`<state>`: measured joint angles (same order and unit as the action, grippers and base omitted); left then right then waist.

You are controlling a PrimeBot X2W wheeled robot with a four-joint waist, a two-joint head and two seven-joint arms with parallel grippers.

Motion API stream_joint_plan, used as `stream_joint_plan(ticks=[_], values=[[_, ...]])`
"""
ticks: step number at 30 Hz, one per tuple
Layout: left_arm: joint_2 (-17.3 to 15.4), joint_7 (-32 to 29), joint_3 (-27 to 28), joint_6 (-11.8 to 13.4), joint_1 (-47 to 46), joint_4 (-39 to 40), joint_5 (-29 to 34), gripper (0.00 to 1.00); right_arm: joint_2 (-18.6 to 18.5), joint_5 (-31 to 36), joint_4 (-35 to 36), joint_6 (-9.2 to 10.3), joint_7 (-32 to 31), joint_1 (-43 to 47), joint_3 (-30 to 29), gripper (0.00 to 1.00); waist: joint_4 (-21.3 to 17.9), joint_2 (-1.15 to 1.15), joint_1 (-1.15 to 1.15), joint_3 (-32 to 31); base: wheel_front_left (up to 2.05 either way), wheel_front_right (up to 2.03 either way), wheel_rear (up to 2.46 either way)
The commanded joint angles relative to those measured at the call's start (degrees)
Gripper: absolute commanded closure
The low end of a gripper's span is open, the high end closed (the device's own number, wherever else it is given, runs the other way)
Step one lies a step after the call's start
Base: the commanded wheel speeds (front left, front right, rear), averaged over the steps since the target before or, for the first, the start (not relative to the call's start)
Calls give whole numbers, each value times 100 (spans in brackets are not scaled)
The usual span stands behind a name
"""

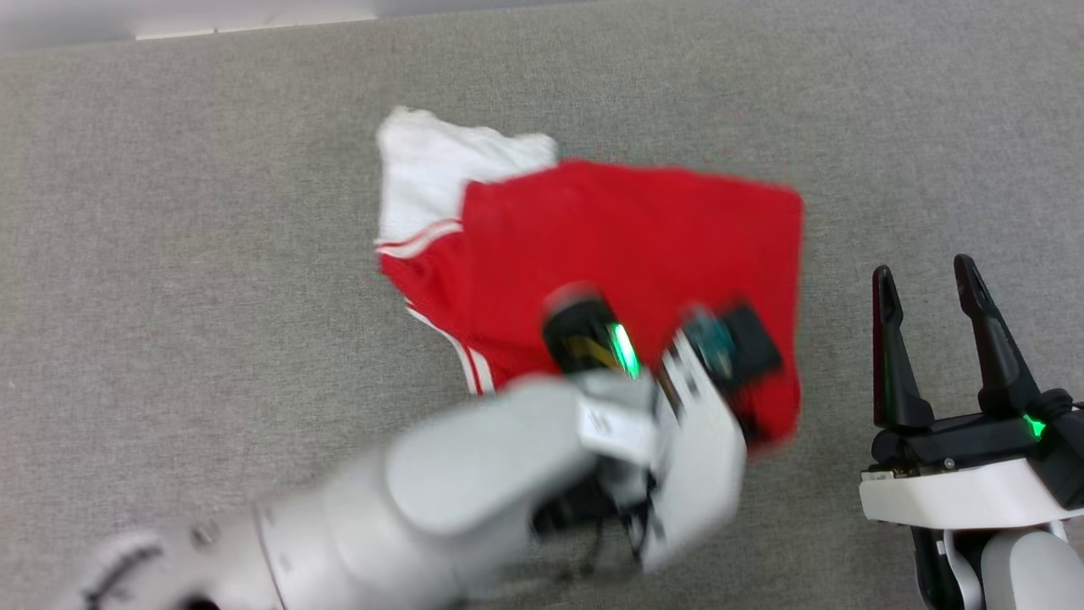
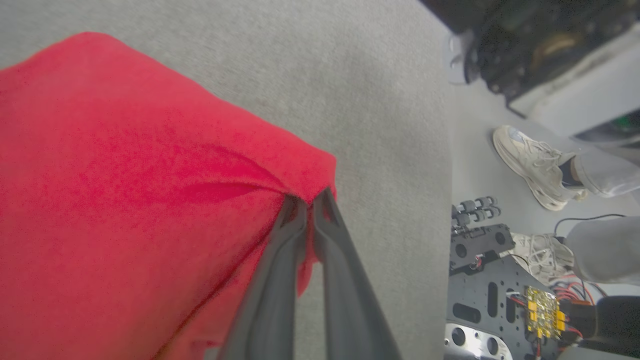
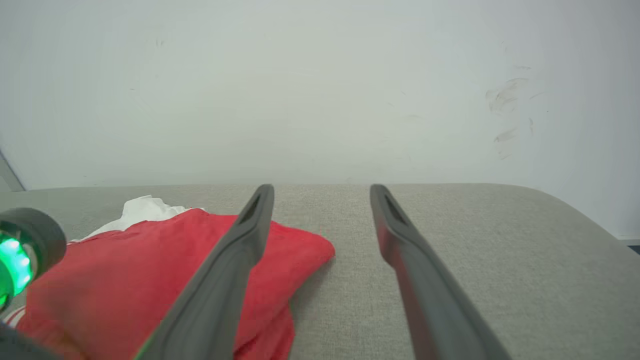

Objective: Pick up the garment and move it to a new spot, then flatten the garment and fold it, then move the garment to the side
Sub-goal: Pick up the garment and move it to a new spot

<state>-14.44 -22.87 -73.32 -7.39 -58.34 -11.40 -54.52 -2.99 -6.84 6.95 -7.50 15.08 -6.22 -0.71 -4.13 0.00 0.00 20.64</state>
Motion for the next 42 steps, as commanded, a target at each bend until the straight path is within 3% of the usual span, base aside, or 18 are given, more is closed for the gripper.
stream_joint_plan(ticks=[1,7,8,9,17,21,24,29,30,36,42], values=[[66,-121,0,1,249,68,96,100,21,6,8,2,14,-69,-10,0,-3,0,0,16,0,0,0],[237,-297,1,1,927,141,360,100,21,43,-65,2,14,-28,-42,0,32,0,0,-59,0,0,0],[246,-182,6,1,932,102,377,62,21,43,-80,2,14,-3,-49,0,47,0,0,-104,0,0,0],[265,14,6,1,901,56,397,0,20,55,-96,2,14,28,-59,0,68,0,0,-158,0,0,0],[256,2126,286,29,597,-675,551,0,20,122,-201,2,14,359,-152,0,264,0,0,-763,0,0,0],[132,2984,639,347,709,-1010,748,0,19,163,-226,2,14,535,-184,0,372,0,0,-1070,0,0,0],[-25,3518,963,720,852,-1161,848,0,20,154,-243,2,14,660,-212,0,459,0,0,-1260,0,0,0],[-316,3788,1474,1403,1203,-1133,1173,0,20,145,-264,2,14,801,-218,0,593,0,0,-1512,0,0,0],[-316,3788,1474,1403,1203,-1133,1173,0,20,145,-264,2,14,801,-218,0,593,0,0,-1512,0,0,0],[-662,3805,2687,2178,2241,-321,1949,0,19,112,-276,2,14,951,-230,0,693,0,0,-1722,0,0,0],[-768,3807,3869,2521,3583,392,2653,0,19,94,-286,2,13,1033,-219,0,721,0,0,-1877,0,0,0]])
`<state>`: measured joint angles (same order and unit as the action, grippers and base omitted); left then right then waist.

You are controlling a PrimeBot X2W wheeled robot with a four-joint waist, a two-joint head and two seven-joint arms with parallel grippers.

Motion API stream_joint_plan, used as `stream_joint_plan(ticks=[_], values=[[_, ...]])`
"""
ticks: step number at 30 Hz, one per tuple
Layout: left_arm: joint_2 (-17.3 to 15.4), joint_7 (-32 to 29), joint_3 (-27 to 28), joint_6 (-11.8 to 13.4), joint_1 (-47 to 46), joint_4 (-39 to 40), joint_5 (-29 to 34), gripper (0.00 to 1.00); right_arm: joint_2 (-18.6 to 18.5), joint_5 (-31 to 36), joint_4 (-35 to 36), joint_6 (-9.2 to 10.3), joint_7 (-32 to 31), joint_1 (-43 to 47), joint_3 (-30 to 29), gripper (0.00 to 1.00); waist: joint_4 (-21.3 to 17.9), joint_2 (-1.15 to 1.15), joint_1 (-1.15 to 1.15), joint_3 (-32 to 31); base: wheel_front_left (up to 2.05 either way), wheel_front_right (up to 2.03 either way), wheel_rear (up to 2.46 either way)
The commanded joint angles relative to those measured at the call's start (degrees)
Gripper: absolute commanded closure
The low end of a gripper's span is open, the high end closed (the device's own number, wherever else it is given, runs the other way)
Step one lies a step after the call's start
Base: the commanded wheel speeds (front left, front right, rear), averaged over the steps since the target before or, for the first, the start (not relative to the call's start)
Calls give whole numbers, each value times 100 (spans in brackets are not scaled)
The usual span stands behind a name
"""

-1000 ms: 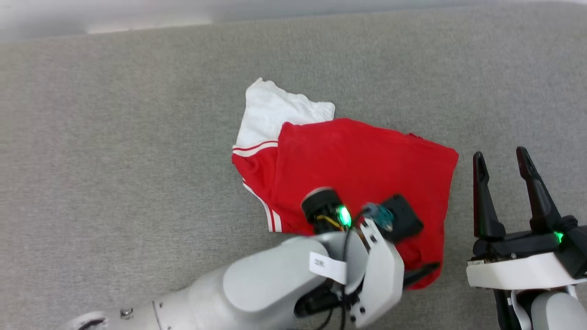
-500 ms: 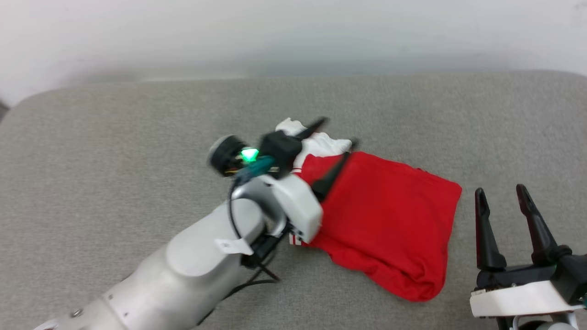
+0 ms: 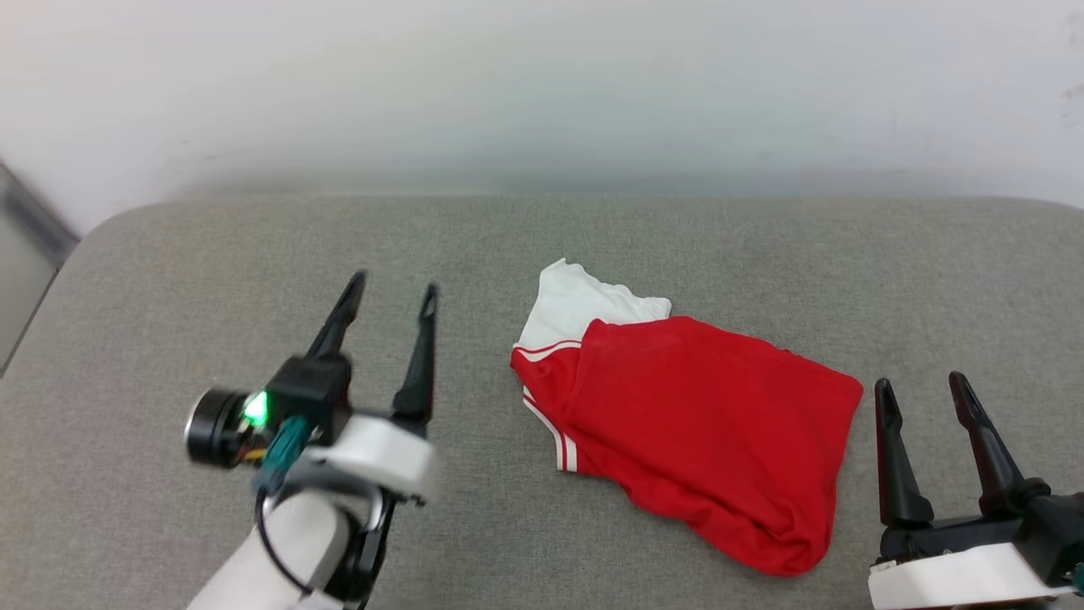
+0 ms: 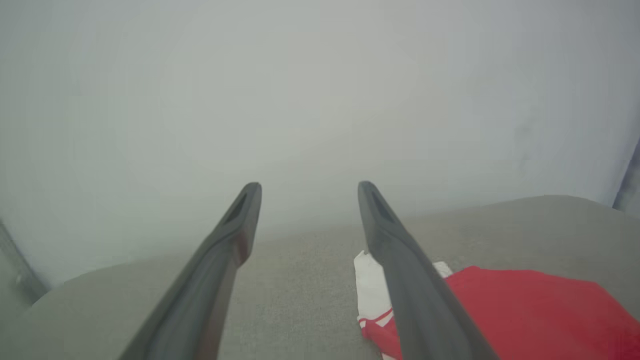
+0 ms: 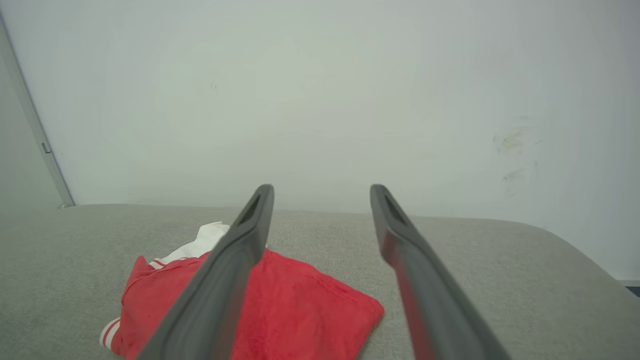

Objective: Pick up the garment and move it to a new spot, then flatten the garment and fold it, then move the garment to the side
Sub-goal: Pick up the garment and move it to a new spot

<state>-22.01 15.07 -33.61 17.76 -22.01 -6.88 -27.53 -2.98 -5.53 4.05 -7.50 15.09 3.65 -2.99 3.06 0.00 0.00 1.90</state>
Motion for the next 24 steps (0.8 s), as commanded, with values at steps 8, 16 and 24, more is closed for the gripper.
stream_joint_plan(ticks=[8,16,24], values=[[221,14,1005,-97,1404,419,752,0,18,-136,-86,2,12,168,2,0,20,0,0,-119,0,0,0],[731,15,1698,-393,2247,570,1426,0,17,-342,-347,2,13,328,39,0,-1,0,0,-160,0,0,0],[1197,15,2223,-780,2560,515,1854,0,18,-408,-433,2,13,492,56,0,-12,0,0,-198,0,0,0]])
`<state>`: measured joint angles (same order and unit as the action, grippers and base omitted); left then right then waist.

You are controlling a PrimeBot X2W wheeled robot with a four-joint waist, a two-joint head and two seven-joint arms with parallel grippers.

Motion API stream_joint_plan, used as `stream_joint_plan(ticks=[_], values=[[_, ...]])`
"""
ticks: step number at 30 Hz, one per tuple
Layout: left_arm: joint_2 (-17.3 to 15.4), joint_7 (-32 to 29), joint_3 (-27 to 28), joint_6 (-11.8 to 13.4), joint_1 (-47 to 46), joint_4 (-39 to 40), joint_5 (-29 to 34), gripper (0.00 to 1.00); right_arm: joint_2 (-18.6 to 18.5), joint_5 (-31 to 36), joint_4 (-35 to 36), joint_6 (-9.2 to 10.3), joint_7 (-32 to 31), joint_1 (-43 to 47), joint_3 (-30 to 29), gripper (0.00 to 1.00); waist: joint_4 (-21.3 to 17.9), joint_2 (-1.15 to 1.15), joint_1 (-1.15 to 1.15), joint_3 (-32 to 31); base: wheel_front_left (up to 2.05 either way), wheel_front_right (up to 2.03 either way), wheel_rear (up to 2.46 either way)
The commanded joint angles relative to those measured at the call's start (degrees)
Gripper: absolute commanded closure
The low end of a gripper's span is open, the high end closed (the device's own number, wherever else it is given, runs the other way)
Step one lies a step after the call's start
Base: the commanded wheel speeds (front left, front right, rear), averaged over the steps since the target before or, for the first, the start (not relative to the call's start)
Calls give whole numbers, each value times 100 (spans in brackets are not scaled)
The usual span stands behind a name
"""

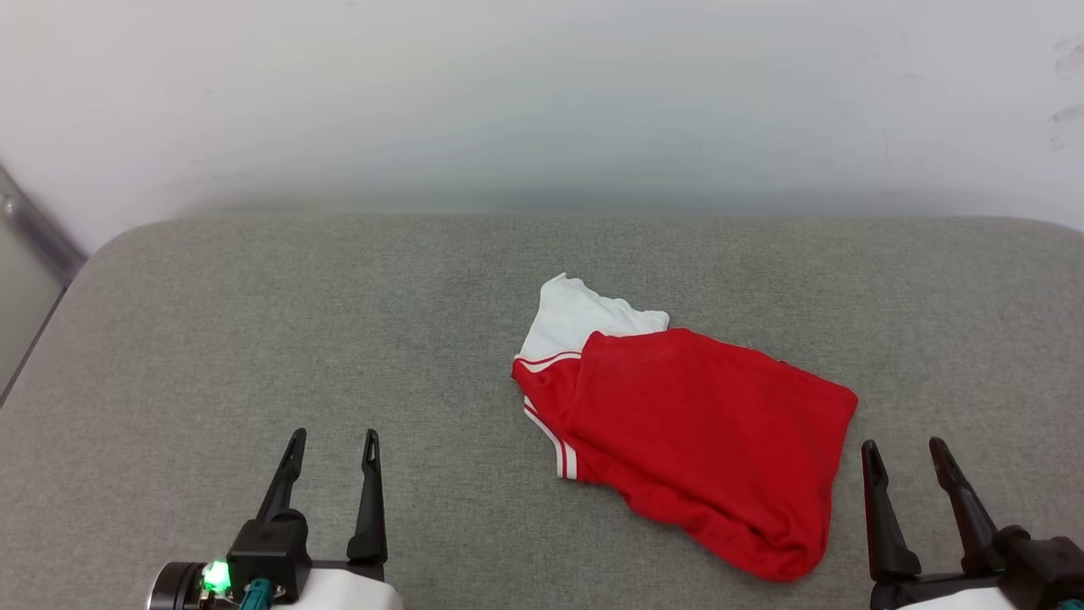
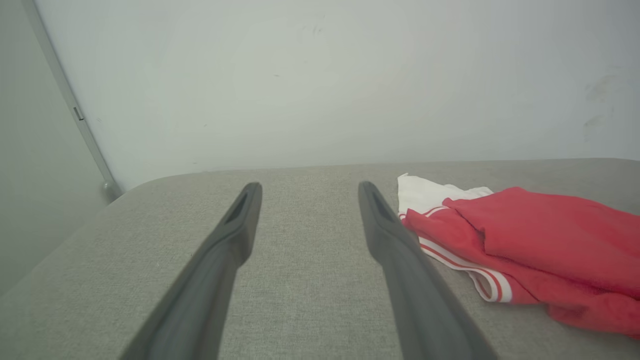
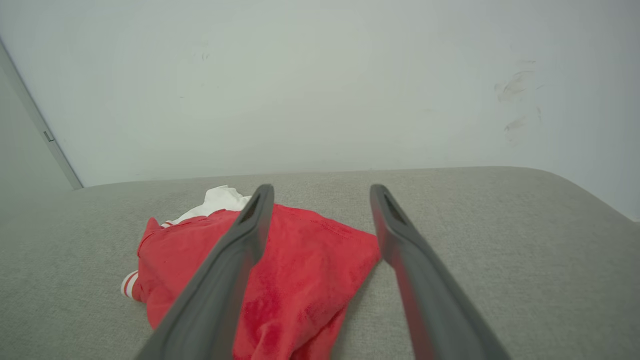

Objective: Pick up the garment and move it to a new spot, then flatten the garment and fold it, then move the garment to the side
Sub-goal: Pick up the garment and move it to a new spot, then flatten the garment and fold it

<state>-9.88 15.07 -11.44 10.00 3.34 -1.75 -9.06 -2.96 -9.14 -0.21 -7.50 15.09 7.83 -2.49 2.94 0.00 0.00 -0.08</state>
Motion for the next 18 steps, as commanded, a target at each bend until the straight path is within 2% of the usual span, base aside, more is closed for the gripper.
stream_joint_plan(ticks=[1,10,18], values=[[38,15,49,-53,51,-10,53,0,15,-52,-6,2,13,85,11,0,-1,0,0,-6,0,0,0],[305,15,424,-392,132,-129,361,0,16,-53,-1,2,12,131,26,0,-3,0,0,-37,0,0,0],[435,15,622,-548,146,-176,518,0,16,-29,30,2,13,113,42,0,0,0,0,-36,0,0,0]])
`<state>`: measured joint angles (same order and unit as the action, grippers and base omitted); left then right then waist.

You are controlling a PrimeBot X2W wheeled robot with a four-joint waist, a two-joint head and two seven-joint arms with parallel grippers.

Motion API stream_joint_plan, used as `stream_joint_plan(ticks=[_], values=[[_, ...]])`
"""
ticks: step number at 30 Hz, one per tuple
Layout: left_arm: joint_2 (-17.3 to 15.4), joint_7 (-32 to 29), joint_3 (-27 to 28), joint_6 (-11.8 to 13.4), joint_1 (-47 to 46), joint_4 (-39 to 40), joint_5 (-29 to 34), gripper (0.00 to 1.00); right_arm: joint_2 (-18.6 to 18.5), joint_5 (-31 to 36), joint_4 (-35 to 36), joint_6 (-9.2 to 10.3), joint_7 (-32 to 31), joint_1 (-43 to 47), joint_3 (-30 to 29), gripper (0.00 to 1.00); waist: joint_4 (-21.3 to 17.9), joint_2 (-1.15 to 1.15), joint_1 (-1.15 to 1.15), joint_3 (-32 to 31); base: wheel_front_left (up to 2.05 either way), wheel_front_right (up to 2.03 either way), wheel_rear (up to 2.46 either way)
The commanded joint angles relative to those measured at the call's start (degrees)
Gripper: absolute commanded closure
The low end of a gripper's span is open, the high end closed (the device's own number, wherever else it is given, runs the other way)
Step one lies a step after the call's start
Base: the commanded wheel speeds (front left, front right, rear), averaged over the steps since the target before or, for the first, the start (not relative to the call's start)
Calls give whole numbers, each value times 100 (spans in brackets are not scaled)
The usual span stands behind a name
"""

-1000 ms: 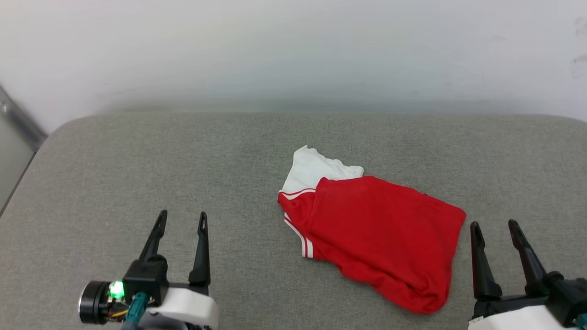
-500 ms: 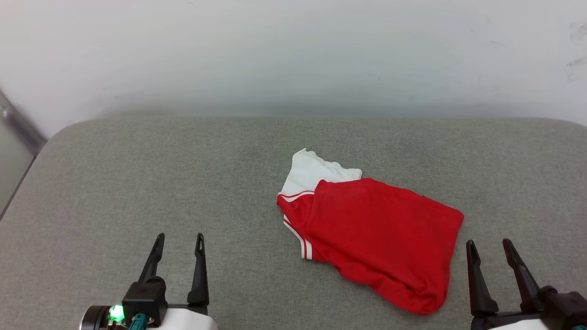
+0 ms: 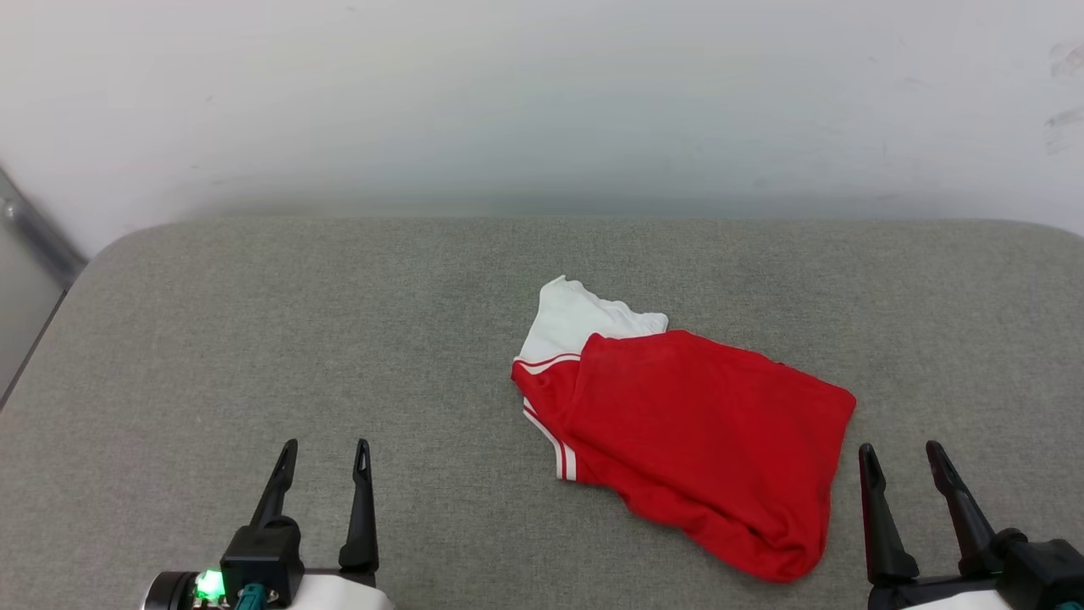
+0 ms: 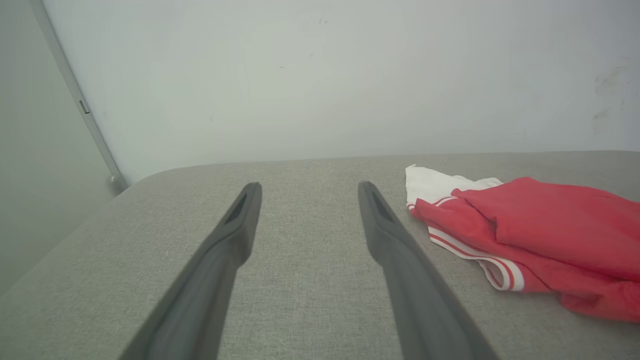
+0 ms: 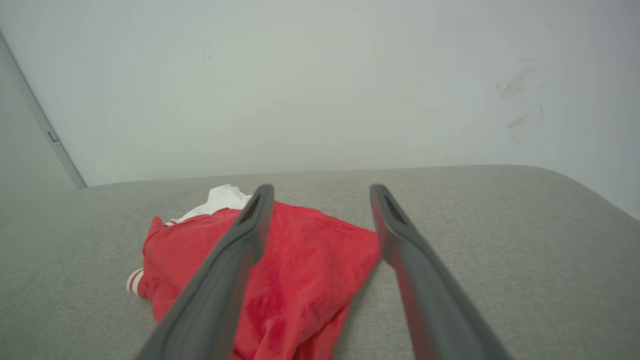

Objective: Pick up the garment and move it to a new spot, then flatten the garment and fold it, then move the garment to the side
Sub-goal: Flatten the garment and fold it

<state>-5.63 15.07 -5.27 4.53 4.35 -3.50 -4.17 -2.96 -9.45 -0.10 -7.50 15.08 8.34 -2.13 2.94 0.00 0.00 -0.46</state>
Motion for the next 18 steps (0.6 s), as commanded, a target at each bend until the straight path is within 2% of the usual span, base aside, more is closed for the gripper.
stream_joint_plan(ticks=[1,9,18], values=[[19,15,29,-28,47,-9,41,0,16,8,21,2,14,62,7,0,0,0,0,1,0,0,0],[40,15,158,-257,-334,-288,74,0,16,17,45,2,14,9,-13,0,18,0,0,51,0,0,0],[-260,15,230,-712,-2151,-691,107,0,16,95,142,2,14,-241,34,0,-100,0,0,432,0,0,0]])
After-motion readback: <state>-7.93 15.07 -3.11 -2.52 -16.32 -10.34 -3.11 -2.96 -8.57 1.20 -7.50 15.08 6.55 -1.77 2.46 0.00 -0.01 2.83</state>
